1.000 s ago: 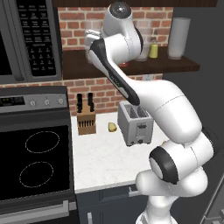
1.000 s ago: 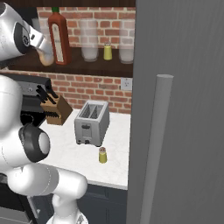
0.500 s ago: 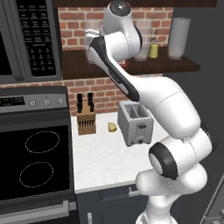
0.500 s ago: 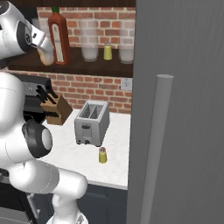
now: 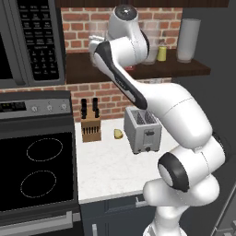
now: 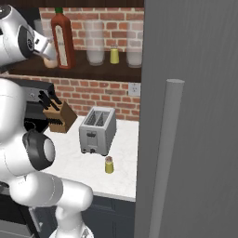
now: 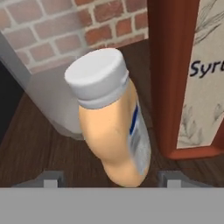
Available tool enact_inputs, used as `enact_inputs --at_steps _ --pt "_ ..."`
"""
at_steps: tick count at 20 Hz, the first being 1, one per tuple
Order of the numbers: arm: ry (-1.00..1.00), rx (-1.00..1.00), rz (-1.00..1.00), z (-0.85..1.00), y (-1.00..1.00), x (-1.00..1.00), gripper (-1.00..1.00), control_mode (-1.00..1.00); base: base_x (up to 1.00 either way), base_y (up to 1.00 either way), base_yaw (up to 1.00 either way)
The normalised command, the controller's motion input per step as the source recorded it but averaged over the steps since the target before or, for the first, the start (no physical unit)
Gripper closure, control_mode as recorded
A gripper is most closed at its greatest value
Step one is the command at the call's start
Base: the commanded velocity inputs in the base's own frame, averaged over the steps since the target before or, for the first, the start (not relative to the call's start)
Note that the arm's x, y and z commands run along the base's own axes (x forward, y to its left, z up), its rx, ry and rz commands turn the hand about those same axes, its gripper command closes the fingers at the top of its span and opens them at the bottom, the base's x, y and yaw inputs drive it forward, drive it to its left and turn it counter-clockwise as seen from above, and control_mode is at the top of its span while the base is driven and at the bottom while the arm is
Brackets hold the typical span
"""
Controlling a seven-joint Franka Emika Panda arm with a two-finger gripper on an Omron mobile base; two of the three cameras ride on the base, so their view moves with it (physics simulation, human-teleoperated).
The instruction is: Put the shaker and condiment bottle from the counter next to their counterparts in the cabinet.
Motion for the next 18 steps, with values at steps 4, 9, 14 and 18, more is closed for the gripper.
enact_inputs --at_steps 4,9,14,18 --pt "0.00 0.03 0.00 -0.26 -0.13 -0.52 -1.00 -1.00 0.00 0.00 0.00" --pt "0.00 0.05 0.00 -0.23 -0.17 -0.73 -1.00 -1.00 0.00 0.00 0.00" --pt "0.00 0.07 -0.01 -0.11 -0.19 -0.87 -1.00 -1.00 0.00 0.00 0.00" --pt "0.00 0.07 -0.02 -0.11 -0.18 -0.90 -1.00 -1.00 0.00 0.00 0.00"
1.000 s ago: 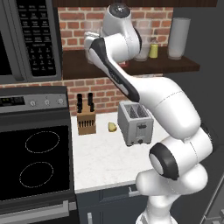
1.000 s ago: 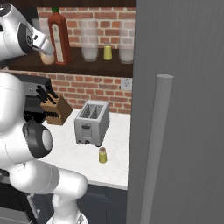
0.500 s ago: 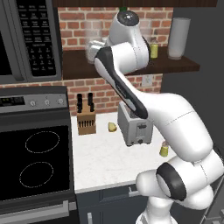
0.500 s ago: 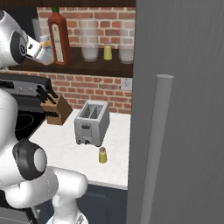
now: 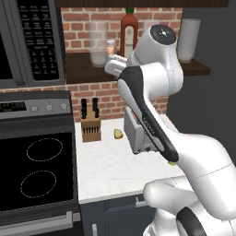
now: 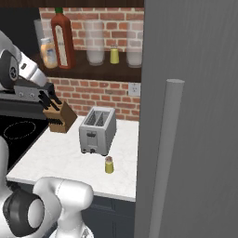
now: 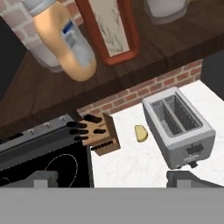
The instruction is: Put the shaker and condiment bottle from the counter next to their counterparts in the cabinet.
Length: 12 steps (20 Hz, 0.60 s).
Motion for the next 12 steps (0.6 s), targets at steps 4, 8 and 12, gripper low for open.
enact_inputs --at_steps 4,8,12 --pt "0.00 0.06 -0.03 -0.15 -0.18 -0.86 -1.00 -1.00 0.00 0.00 0.00" --pt "0.00 0.04 -0.04 -0.19 -0.15 -0.76 -1.00 -1.00 0.00 0.00 0.00" --pt "0.00 0.02 -0.06 -0.21 -0.13 -0.63 -1.00 -1.00 0.00 0.00 0.00"
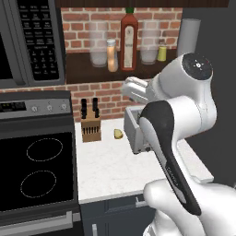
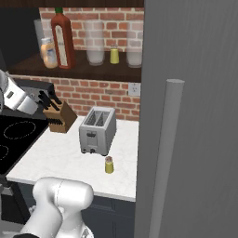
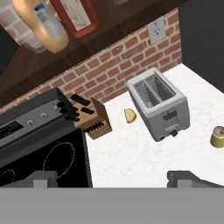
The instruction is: Put the shaker and condiment bottle from the counter next to their counterparts in the cabinet.
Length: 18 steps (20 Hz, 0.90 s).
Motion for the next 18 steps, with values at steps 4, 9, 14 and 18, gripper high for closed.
enact_inputs --at_steps 4,9,14,18 --pt "0.00 0.00 -0.06 -0.22 -0.07 -0.56 -1.00 -1.00 0.00 0.00 0.00" --pt "0.00 0.00 -0.06 -0.19 -0.03 -0.27 -1.00 -1.00 0.00 0.00 0.00" --pt "-0.02 0.00 -0.05 -0.25 -0.24 -0.05 -1.00 -1.00 0.00 0.00 0.00" --pt "0.00 0.00 -0.04 -0.25 -0.31 -0.01 -1.00 -1.00 0.00 0.00 0.00"
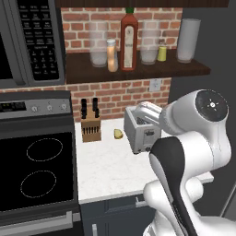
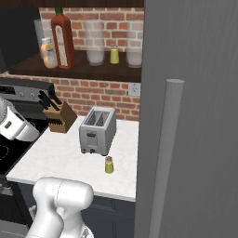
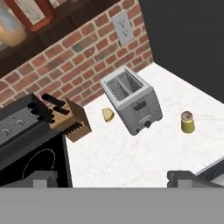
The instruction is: Put the shaker and condiment bottle from the counter next to their counterparts in the cabinet.
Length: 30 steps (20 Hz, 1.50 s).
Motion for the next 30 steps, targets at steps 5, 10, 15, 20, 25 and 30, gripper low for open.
enact_inputs --at_steps 5,10,15,20,25,30 --pt "-0.04 -0.03 -0.01 -0.42 -0.08 -0.25 -1.00 -1.00 0.00 0.00 0.00" --pt "-0.19 -0.11 0.00 -0.58 0.00 -0.43 -1.00 -1.00 0.00 0.00 0.00" --pt "-0.19 -0.01 0.00 -0.43 -0.12 -0.26 -1.00 -1.00 0.00 0.00 0.00" --pt "-0.13 0.00 0.00 -0.42 -0.26 -0.12 -1.00 -1.00 0.00 0.00 0.00" --pt "-0.14 0.00 0.00 -0.53 -0.32 -0.02 -1.00 -1.00 0.00 0.00 0.00" --pt "-0.17 0.00 0.00 -0.65 -0.29 0.00 -1.00 -1.00 0.00 0.00 0.00"
